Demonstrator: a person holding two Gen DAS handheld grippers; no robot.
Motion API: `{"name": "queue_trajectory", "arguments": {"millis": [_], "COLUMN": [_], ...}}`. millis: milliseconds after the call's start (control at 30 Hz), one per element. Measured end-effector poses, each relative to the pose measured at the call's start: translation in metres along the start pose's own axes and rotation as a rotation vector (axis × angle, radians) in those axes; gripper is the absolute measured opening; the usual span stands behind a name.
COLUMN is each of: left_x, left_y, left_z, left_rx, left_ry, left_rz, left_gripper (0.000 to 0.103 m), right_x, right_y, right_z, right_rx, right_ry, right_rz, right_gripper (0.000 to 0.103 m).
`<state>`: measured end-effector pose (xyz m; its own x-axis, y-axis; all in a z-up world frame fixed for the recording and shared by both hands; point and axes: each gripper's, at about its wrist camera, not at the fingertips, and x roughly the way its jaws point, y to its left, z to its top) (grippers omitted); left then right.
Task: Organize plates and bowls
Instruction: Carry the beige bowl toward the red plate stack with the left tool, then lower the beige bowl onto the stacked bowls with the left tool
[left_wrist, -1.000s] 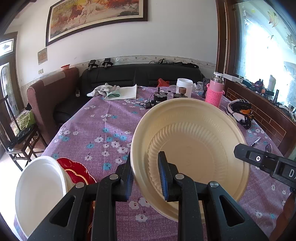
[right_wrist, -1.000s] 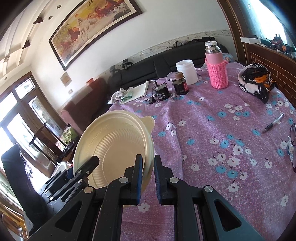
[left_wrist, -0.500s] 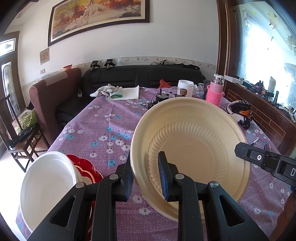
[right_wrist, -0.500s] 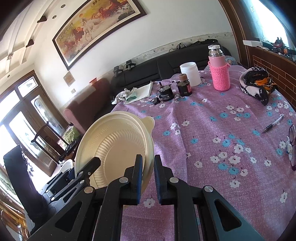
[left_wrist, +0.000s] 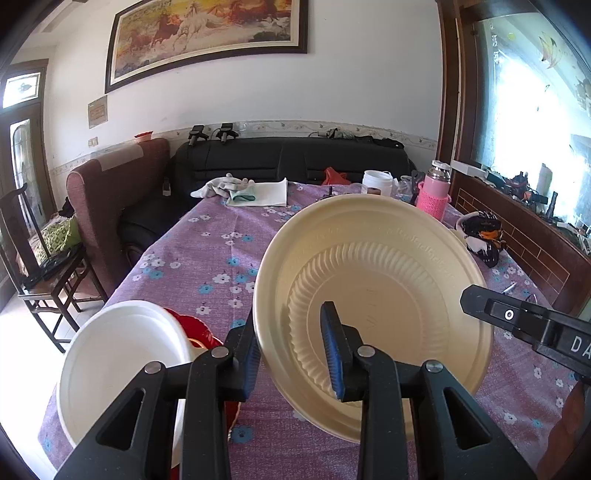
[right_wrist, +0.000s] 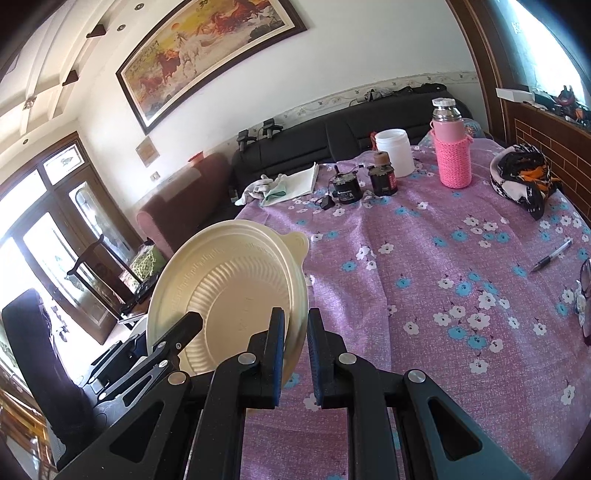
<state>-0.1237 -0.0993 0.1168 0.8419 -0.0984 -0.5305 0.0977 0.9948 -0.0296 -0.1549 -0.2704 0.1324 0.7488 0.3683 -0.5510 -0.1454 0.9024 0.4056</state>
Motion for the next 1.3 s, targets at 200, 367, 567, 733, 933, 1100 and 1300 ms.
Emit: {"name": "queue_trajectory", "arguments": {"millis": [200, 367, 567, 733, 933, 1100, 1300], "left_x": [-0.023, -0.039, -0.055, -0.056, -0.051, -0.046, -0.041], "left_y": [0.023, 0.053, 0.096, 0.122, 0.142, 0.15, 0.154], "left_z": [0.002, 0.001, -0.01, -0.024, -0.036, -0.041, -0.042], "left_rx": [-0.032, -0.076, -0.131, -0.168, -0.207, -0.225, -0.233], "left_ry": [-0.027, -0.041, -0.035, -0.003, 0.037, 0.056, 0.065], "left_rz": [0.02, 0.07, 0.141, 0.19, 0.21, 0.214, 0.214], "left_gripper": [0.031, 0.035, 0.035, 0.035, 0.035, 0.035, 0.035], "right_x": [0.002, 0.011, 0.03, 0.048, 0.075, 0.084, 0.092], "right_y": [0.022, 0.053, 0.096, 0.119, 0.13, 0.133, 0.134], "right_z": [0.007, 0.007, -0.005, -0.02, -0.034, -0.04, -0.042], "right_rx": [-0.03, -0.088, -0.146, -0.179, -0.167, -0.168, -0.159], "right_ry": [0.013, 0.038, 0.101, 0.156, 0.251, 0.28, 0.299], "right_rz": [0.043, 0.087, 0.162, 0.197, 0.222, 0.224, 0.221], "right_gripper": [0.014, 0.014, 0.014, 0.015, 0.015, 0.015, 0.015]}}
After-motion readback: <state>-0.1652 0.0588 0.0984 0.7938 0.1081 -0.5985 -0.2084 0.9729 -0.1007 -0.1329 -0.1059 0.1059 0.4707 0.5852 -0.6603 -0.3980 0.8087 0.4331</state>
